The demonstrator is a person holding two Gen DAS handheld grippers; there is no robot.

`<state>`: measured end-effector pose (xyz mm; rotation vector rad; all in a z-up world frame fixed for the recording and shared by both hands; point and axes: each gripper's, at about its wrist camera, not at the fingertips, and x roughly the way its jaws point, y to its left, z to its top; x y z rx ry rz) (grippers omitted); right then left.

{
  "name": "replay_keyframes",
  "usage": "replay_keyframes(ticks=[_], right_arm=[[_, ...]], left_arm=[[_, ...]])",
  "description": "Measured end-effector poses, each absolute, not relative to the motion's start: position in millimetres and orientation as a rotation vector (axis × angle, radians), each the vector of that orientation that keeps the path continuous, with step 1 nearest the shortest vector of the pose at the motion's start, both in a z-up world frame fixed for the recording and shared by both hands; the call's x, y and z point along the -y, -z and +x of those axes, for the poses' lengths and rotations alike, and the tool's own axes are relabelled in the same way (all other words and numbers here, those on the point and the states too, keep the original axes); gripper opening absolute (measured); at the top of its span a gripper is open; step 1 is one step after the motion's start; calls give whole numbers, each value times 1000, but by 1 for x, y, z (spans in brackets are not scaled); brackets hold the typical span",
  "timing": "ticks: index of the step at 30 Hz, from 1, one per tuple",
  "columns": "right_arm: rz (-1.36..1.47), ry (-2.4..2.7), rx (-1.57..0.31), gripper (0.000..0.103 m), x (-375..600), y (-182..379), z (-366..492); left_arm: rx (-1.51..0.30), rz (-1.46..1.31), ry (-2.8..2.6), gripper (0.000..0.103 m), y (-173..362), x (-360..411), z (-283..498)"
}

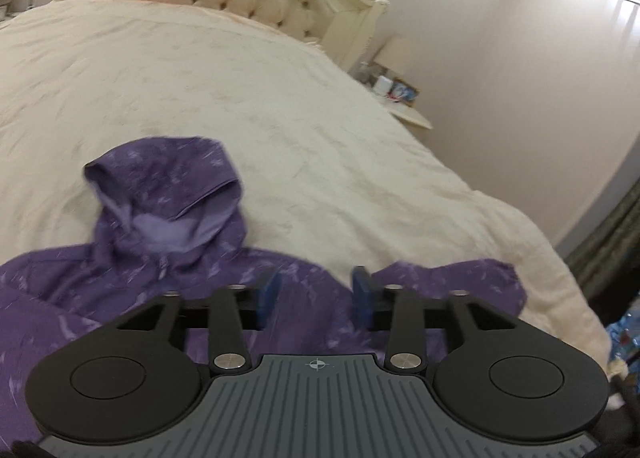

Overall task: Fold large clothes
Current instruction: 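Lay the held sleeve across the jacket body and open the left gripper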

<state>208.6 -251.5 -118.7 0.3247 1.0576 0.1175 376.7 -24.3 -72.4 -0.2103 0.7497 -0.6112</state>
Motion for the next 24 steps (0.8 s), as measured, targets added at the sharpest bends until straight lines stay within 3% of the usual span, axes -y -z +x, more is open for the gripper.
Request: replay_keyframes(ticks=[2,8,18,21,24], right_arm=[[323,-108,-1065,102,253,122,209],[332,-85,-1068,102,254,127,218],[327,-77,-1050,102,259,147,254],[341,-76,-1046,90,264,155,268],[374,-66,-1049,88,270,164,281]], left_arm=[[-740,-207,631,60,68,32,377],[-710,-154,660,66,65,38,362],[-926,-91,344,66,139,-69,343],[-966,-106,243,66,151,-103,331],[-990,-106,173,66,155,-128,321]])
